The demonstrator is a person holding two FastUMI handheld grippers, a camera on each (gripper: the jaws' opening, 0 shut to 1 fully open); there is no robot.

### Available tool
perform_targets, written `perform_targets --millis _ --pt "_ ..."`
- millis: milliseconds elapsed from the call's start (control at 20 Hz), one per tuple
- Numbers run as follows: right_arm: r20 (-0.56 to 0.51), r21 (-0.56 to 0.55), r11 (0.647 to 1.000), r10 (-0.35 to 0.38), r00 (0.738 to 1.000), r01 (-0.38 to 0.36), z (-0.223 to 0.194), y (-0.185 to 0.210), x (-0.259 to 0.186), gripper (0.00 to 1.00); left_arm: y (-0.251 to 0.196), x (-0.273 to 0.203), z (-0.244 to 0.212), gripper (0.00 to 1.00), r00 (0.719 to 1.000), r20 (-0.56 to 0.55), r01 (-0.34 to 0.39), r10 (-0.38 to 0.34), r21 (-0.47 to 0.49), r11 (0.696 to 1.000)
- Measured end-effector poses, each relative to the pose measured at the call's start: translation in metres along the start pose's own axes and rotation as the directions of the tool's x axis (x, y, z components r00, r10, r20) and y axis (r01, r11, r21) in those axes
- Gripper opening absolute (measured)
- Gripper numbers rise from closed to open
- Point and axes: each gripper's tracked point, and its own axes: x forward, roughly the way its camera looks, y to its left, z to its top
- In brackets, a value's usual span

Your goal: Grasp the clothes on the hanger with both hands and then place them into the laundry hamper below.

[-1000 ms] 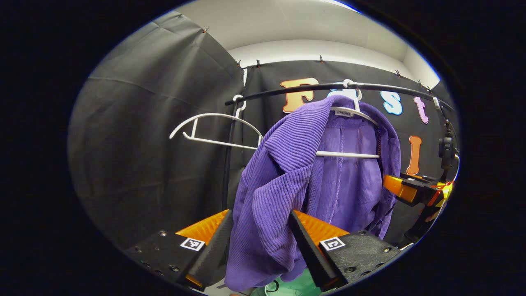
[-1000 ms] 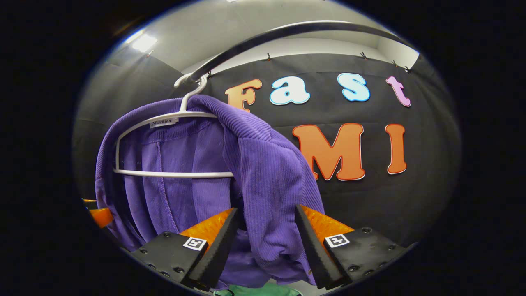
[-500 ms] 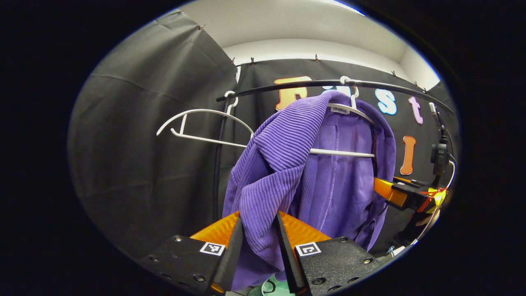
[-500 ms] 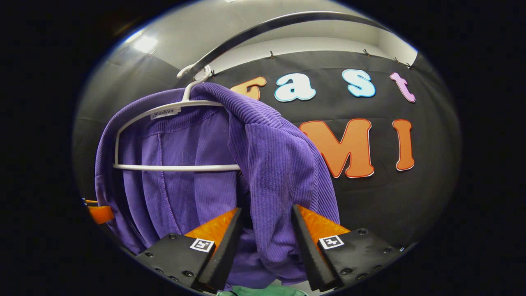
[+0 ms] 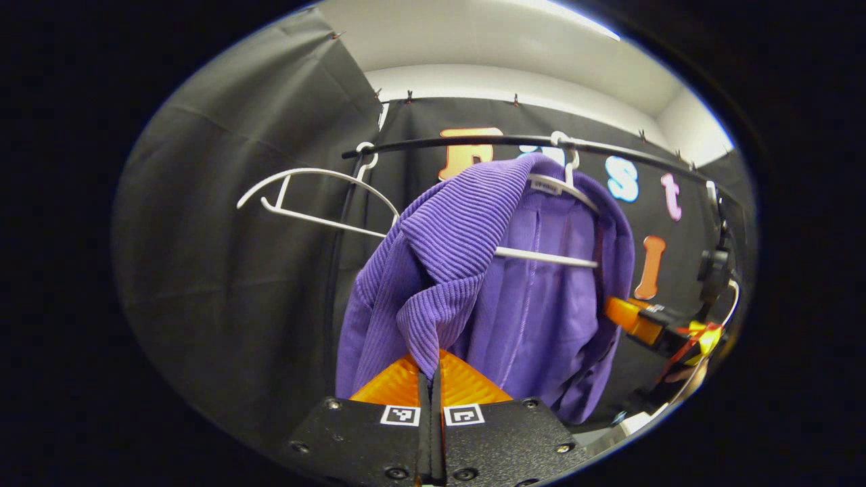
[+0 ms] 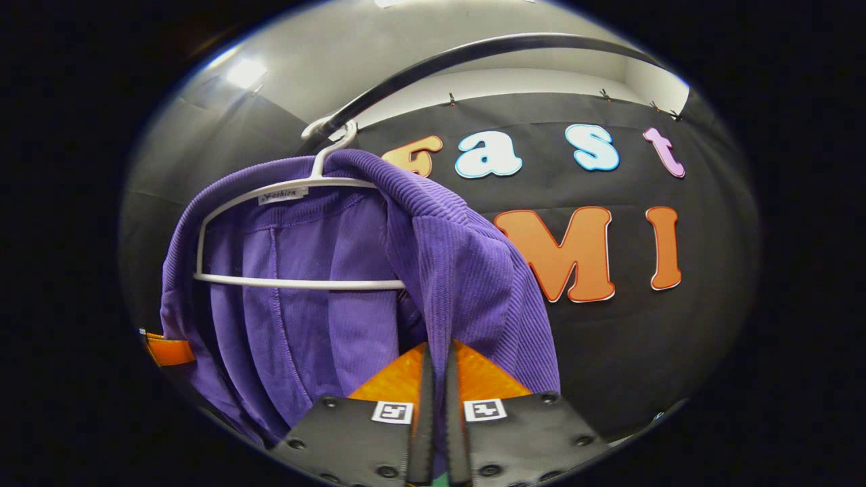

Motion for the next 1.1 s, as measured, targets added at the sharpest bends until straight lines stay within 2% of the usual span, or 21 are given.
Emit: perform_targets --millis 50,150,450,650,850,1100 --pt "-0.005 0.014 1.0 0.01 1.0 -0.01 0.001 0.002 0.0 0.09 0.004 -0.001 0.002 0.0 1.0 0.008 -0.001 0.001 -0.019 1.0" --pt "0.003 0.043 0.999 0.021 1.0 -0.021 0.005 -0.002 0.005 0.07 0.013 -0.002 0.005 0.0 1.0 0.01 -0.021 0.021 -0.011 1.0" --pt "-0.04 0.151 0.985 0.089 0.995 -0.082 0.002 -0.009 0.01 0.08 0.03 -0.012 0.029 0.0 0.998 0.04 -0.055 0.053 0.045 0.997" --pt "-0.096 0.27 0.958 0.13 0.987 -0.1 0.012 -0.027 0.023 0.07 0.044 -0.013 0.051 0.0 0.996 0.066 -0.073 0.067 0.089 0.993" --pt "-0.112 0.309 0.946 0.138 0.984 -0.097 0.034 -0.058 0.034 0.07 0.064 -0.011 0.08 0.0 0.991 0.103 -0.096 0.087 0.091 0.991" --pt "-0.16 0.369 0.924 0.169 0.973 -0.1 0.046 -0.073 0.053 0.07 0.089 0.0 0.123 0.0 0.976 0.176 -0.143 0.129 0.072 0.987"
